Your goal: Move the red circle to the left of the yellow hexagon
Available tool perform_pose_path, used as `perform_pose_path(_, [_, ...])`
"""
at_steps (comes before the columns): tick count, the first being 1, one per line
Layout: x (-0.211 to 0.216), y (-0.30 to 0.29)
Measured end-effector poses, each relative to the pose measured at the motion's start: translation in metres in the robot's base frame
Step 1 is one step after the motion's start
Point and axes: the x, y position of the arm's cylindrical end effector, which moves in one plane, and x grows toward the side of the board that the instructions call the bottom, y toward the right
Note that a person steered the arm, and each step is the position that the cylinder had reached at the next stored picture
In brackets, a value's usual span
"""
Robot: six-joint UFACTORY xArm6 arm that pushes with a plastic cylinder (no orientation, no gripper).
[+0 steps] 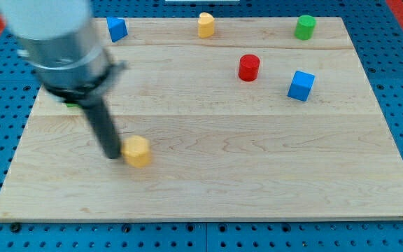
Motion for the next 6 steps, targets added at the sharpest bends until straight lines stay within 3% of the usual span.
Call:
perform_pose_path(2, [0.007,0.131])
perform_pose_path(3, [0.015,0.225])
perform_pose_path(4, [0.006,0.21])
perform_pose_path(5, [-0.056,0.15])
perform_pose_path(6, [-0.113,0.125])
